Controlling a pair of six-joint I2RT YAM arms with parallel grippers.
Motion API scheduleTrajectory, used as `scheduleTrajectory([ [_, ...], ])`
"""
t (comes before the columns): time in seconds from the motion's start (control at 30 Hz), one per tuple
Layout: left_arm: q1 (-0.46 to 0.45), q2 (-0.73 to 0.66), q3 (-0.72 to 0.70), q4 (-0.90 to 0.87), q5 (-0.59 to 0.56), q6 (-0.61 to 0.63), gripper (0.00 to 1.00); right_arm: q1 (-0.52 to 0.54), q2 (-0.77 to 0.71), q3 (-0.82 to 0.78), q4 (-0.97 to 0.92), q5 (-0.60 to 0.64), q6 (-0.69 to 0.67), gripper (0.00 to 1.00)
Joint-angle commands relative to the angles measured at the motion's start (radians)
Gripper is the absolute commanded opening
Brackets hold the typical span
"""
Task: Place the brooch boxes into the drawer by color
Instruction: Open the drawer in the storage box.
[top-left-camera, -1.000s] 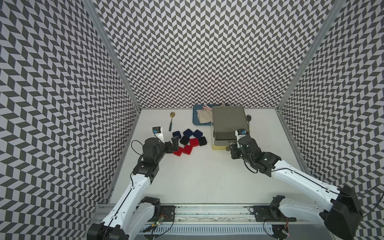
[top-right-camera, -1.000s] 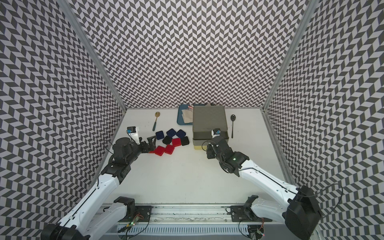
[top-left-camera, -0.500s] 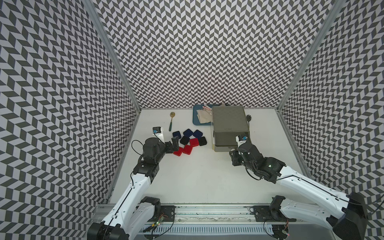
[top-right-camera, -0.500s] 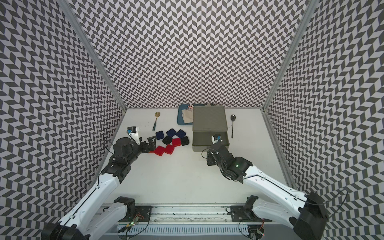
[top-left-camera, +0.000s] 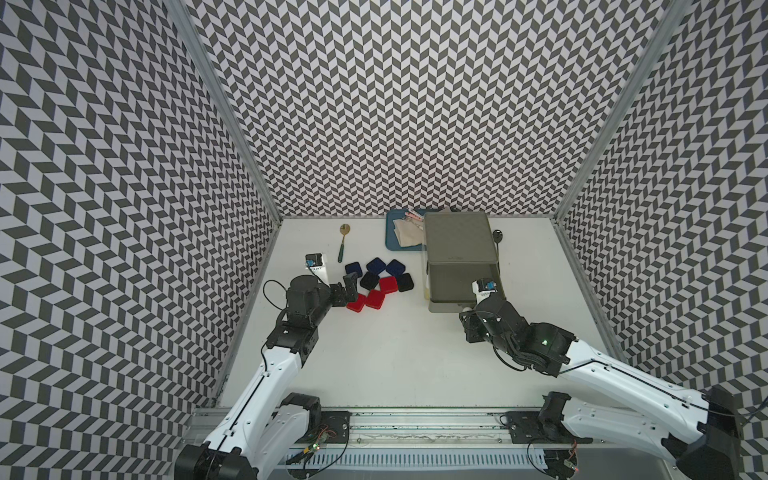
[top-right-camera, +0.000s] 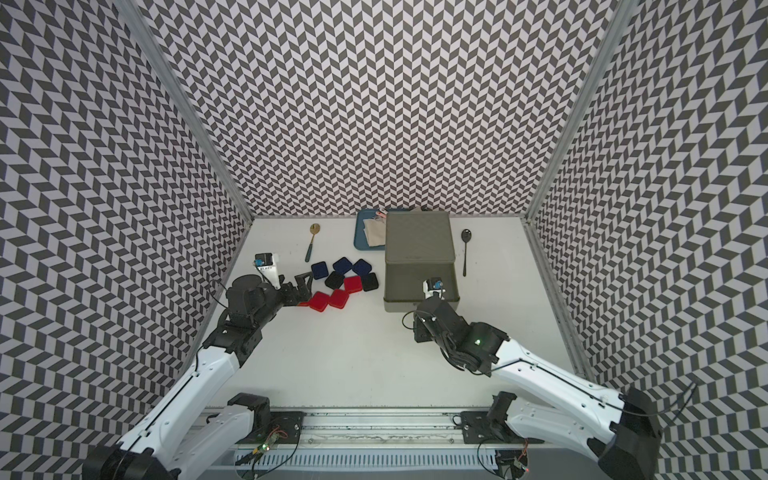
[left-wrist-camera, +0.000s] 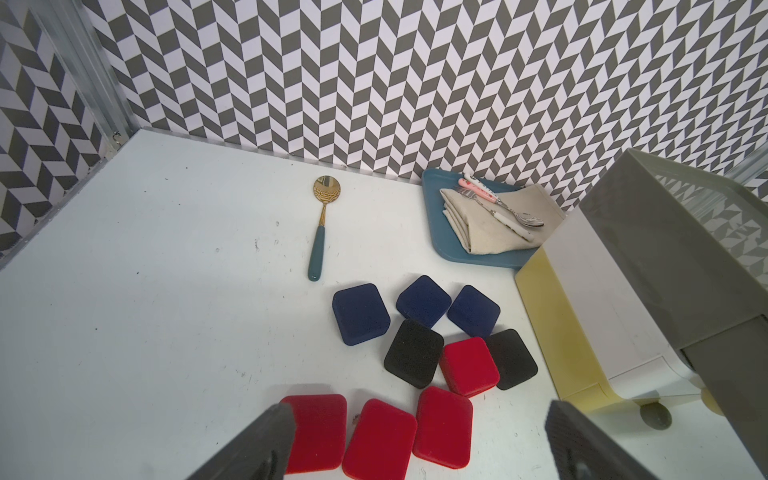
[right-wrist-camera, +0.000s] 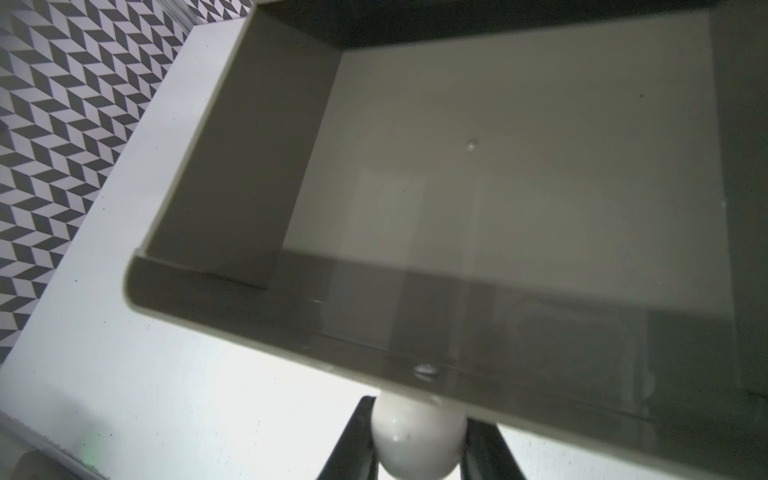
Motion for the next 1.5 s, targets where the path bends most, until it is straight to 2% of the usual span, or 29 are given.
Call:
scheduleTrajectory([
  [0.0, -0.002, 0.002, 0.024, -0.008, -0.009, -0.002, 1.0, 0.029, -0.025, -0.02, -0.016, -0.024, 0.034, 0.2],
  [0.8, -0.002, 0.007, 0.024, -0.016, -0.023, -0.019, 1.0, 0.083, -0.101, -0.088, -0.034, -0.014, 0.085, 0.23],
  [0.83, -0.002, 0.007, 0.024, -0.016, -0.022, -0.021, 1.0, 0.083, -0.101, -0.091, -0.033, -0.014, 0.085, 0.25],
  [0.9, -0.002, 0.007, 0.024, -0.016, -0.023, -0.021, 1.0, 0.084, -0.1, -0.089, -0.035, -0.01, 0.084, 0.37],
  [1.03, -0.002, 0.007, 0.025, -0.018, -0.024, -0.021, 1.0, 0.085, -0.098, -0.078, -0.038, -0.004, 0.077, 0.53],
  [1.2, 0.018, 0.024, 0.042, -0.026, -0.054, -0.02, 1.0, 0.089, -0.119, -0.057, -0.045, 0.002, 0.057, 0.64],
  [1.37, 0.173, 0.112, 0.155, -0.162, -0.002, -0.034, 1.0, 0.101, -0.193, -0.021, -0.059, 0.008, -0.005, 0.7],
  [1.47, 0.202, 0.201, 0.23, -0.267, 0.015, -0.029, 1.0, 0.105, -0.231, -0.01, -0.083, -0.008, -0.021, 0.72],
])
